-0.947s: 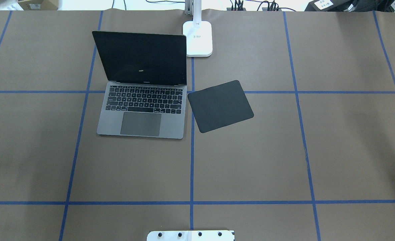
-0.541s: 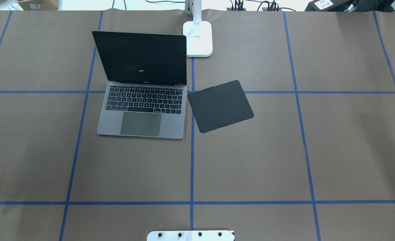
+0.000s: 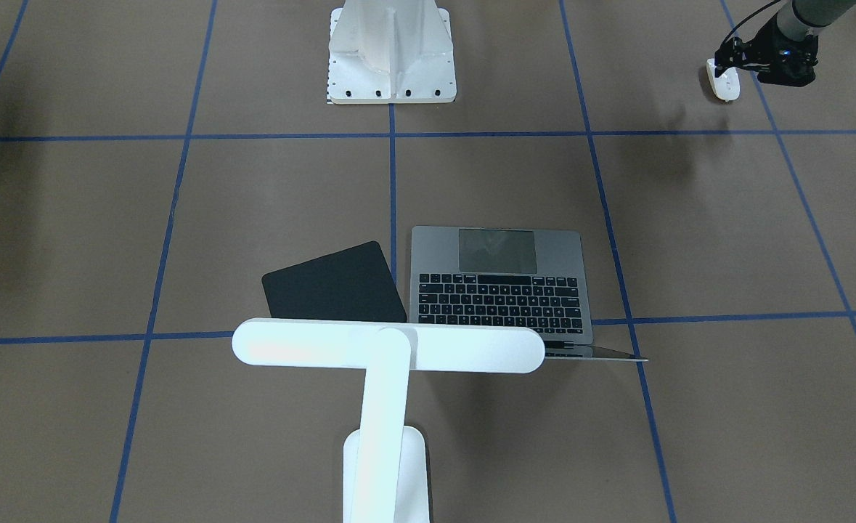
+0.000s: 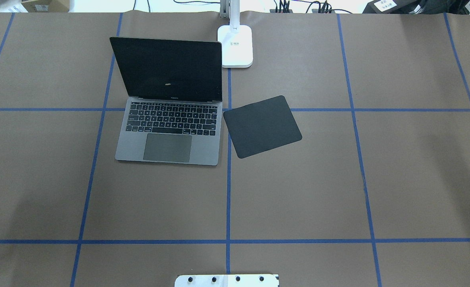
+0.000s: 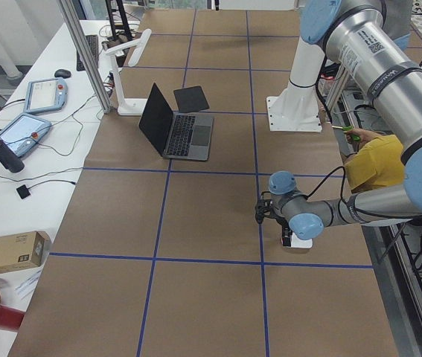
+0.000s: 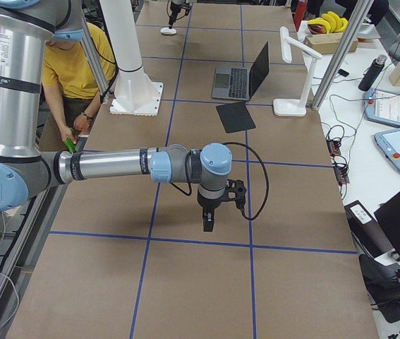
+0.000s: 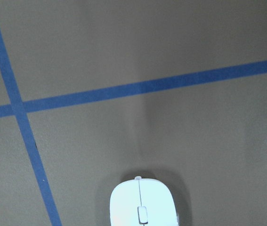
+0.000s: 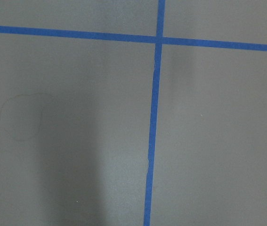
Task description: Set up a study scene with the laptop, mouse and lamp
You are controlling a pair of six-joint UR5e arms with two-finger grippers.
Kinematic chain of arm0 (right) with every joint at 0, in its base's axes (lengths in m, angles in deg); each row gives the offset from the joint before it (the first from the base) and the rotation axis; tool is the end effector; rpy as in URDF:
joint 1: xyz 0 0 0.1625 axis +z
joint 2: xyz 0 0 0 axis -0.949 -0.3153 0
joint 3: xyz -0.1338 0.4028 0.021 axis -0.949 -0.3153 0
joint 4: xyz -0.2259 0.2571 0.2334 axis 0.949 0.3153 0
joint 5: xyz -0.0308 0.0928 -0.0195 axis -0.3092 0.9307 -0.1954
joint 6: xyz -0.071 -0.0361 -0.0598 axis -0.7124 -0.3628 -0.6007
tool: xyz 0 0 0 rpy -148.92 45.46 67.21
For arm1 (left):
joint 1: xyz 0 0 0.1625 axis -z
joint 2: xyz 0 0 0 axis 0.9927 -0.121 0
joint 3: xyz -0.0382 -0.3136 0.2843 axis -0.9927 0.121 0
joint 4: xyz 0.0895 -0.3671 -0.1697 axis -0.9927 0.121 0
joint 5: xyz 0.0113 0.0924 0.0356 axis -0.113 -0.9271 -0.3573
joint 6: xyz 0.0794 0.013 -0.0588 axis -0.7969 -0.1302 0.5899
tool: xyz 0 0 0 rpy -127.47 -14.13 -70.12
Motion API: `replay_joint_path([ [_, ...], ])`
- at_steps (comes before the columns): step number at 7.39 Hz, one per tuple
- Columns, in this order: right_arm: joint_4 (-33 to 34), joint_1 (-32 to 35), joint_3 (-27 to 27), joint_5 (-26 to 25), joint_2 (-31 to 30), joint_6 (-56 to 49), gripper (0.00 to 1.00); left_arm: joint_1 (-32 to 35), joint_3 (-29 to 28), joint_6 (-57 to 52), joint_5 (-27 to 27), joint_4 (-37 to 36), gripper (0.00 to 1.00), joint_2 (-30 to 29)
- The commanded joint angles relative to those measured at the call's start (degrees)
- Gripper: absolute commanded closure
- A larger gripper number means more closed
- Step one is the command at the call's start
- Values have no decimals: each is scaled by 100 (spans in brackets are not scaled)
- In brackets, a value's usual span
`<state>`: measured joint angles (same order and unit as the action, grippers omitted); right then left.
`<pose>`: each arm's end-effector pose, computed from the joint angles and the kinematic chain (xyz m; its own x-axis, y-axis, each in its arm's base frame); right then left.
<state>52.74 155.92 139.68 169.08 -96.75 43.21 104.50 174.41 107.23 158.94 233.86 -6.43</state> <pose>0.0254 -0.4253 0.6099 0.7490 -0.0543 0.6604 0.0716 0.9974 0.0009 0.1600 -0.1530 0.6614 0.7066 0.1732 -0.6860 -0.3210 0.9425 -0.0927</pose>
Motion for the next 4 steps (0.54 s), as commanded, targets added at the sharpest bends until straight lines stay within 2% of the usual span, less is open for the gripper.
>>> replay_joint_path([
  [1, -3, -1, 0, 0, 9, -1, 0, -290, -603, 202, 2, 600, 0, -167],
  [4, -3, -1, 0, -9, 9, -1, 0, -578, -712, 586, 11, 797, 0, -291],
])
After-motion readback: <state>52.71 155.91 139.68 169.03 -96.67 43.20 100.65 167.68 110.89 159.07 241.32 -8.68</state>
